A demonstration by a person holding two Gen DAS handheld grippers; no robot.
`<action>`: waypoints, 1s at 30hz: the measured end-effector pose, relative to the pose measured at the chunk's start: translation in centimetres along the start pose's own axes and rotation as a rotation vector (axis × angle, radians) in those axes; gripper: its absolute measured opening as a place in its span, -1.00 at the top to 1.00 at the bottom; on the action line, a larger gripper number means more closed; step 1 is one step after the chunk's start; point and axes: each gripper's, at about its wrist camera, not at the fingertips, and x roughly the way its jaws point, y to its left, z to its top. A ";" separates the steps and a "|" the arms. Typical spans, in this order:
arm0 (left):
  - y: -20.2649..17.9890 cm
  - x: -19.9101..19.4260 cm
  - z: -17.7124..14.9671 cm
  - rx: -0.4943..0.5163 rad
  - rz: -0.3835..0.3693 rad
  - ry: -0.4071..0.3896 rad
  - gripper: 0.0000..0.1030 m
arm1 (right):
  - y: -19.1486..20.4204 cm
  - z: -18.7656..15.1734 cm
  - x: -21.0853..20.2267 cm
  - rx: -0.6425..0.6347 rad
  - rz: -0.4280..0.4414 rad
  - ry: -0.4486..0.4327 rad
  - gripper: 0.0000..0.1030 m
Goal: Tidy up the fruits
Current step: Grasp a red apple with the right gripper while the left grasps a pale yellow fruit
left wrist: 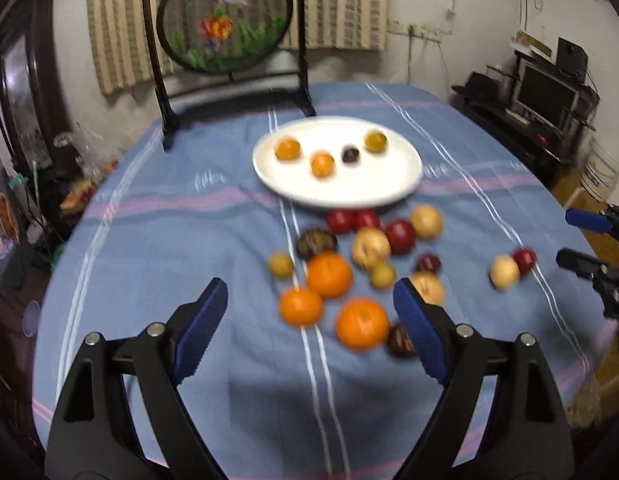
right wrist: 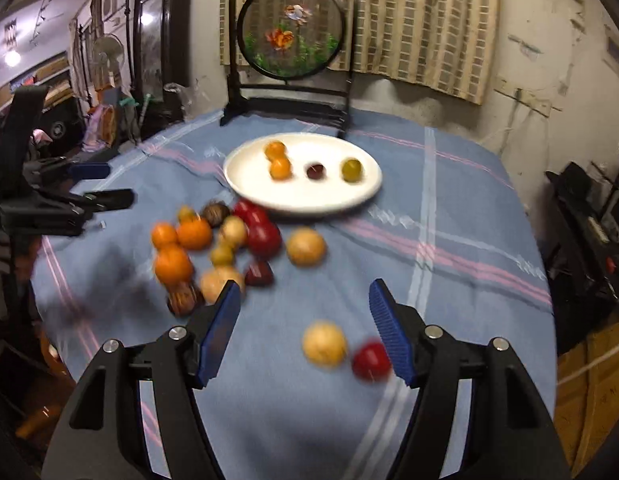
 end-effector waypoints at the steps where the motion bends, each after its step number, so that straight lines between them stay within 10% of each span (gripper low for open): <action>1: -0.1 0.0 -0.6 0.001 -0.005 0.009 -0.68 | -0.5 -0.8 -0.1 0.006 -0.006 0.010 -0.31; 8: -2.1 1.6 -2.8 0.025 -0.066 0.078 -0.68 | -4.0 -6.0 3.0 -0.039 -0.124 0.136 -0.31; 20: -12.7 4.4 -0.1 0.170 -0.202 0.092 -0.68 | -4.3 -5.6 8.0 -0.121 -0.058 0.178 -0.30; 23: -14.7 6.0 0.7 0.158 -0.213 0.115 -0.68 | -4.5 -5.2 8.7 -0.132 -0.024 0.191 0.22; 30: -18.2 9.2 1.6 0.171 -0.174 0.149 -0.68 | -6.9 -5.6 6.7 -0.084 0.007 0.155 0.22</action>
